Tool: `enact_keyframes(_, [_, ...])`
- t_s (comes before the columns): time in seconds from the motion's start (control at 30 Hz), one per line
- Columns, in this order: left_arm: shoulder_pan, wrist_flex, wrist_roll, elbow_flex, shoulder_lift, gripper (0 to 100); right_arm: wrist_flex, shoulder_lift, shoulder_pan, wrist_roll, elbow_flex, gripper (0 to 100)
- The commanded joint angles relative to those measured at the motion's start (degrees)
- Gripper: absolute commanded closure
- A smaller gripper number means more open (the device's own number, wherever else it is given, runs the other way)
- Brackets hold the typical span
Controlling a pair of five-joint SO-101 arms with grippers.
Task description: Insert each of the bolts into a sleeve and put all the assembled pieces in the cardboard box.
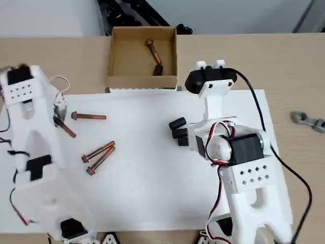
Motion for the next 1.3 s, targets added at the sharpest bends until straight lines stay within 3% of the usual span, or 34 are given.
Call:
enact_keyframes(0.0, [2.2, 1.67, -6.07, -2.15, -10.55, 100, -0.4, -1.45, 0.48, 0.26, -0.26, 99.1])
enact_keyframes(0.13, [7.12, 1.67, -14.51, -2.33, -18.99, 100, -0.4, -1.45, 0.48, -1.32, -0.35, 99.1])
enact_keyframes(0.27, [12.92, 1.58, -23.65, -2.33, -27.78, 100, -0.4, 0.13, 0.75, 2.29, -0.35, 99.0])
enact_keyframes(0.43, [15.47, 1.41, -28.75, -2.07, -37.8, 100, -0.92, 9.1, 4.7, -10.11, -1.67, 99.0])
enact_keyframes(0.57, [15.3, 1.58, -29.54, -1.89, -42.29, 100, -0.75, 17.8, 6.46, -22.95, -4.48, 99.0])
enact_keyframes(0.7, [15.47, 1.58, -29.45, 1.1, -45.19, 100, -1.8, 24.04, 5.93, -29.19, -5.1, 99.0])
enact_keyframes(0.9, [15.47, 1.32, -29.19, 5.93, -47.74, 100, -5.49, 27.65, 5.93, -34.29, -4.84, 97.6])
enact_keyframes(1.13, [15.38, 1.32, -29.19, 6.2, -49.67, 100, -10.07, 28.35, 5.76, -36.4, -4.66, 75.6])
enact_keyframes(1.27, [15.56, 1.32, -29.19, 6.2, -49.67, 100, -11.12, 28.53, 5.76, -38.59, -4.57, 76.0])
